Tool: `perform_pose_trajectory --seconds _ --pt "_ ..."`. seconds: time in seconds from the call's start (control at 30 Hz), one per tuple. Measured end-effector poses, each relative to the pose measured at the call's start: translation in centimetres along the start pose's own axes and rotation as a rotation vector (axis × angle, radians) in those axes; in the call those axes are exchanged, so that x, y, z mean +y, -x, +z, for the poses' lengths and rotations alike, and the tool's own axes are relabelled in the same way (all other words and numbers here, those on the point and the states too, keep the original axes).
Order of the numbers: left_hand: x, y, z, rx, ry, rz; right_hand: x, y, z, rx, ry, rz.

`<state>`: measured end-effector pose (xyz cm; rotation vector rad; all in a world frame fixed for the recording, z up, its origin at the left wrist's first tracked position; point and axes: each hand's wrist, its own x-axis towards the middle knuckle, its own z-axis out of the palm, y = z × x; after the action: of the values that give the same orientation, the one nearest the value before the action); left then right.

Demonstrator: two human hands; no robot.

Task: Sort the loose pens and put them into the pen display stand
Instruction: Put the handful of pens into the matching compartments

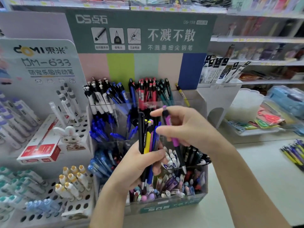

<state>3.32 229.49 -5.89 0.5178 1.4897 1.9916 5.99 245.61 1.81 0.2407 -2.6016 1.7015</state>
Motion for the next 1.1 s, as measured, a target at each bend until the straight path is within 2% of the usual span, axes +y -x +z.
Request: perform_pose_trajectory --seconds 0.07,0.13,0.27,0.47,0.57,0.67,0.73,0.8,0.97,1.1 --pt "-0.2 -0.1 0.1 -0.051 0.041 0.007 0.4 -0.1 0.8 -0.006 0.002 -0.046" --pt "-0.3 0.0 0.0 -0.101 0.117 0.001 0.9 -0.3 1.1 0.073 -0.003 -0.071" --pt "-0.3 0.2 -0.4 -0.194 0.294 0.026 1.4 -0.5 0.7 0.098 -0.113 -0.083" --pt "-0.4 0.0 -0.3 -0.17 0.318 0.045 2.0 -0.4 0.4 0.077 -0.063 -0.054" --pt "-0.5 0.0 -0.8 -0.142 0.322 0.015 1.5 -0.1 -1.0 0.212 -0.141 -0.051" --pt "-0.5 -0.1 -1.2 -0.103 0.303 -0.001 0.9 0.2 -3.3 0.485 -0.233 -0.07" --pt "-0.5 -0.1 -1.3 -0.061 0.273 0.011 1.2 0.0 -3.8 0.685 -0.069 -0.091" --pt "-0.5 -0.2 -1.3 -0.029 0.246 0.042 1.6 -0.5 -3.1 0.777 0.172 -0.113" --pt "-0.7 -0.4 -1.0 -0.058 0.274 0.087 2.5 -2.4 0.9 0.721 0.687 -0.151" --pt "-1.1 -0.2 -1.4 -0.184 0.326 0.099 2.9 -3.7 3.1 0.595 0.912 -0.103"
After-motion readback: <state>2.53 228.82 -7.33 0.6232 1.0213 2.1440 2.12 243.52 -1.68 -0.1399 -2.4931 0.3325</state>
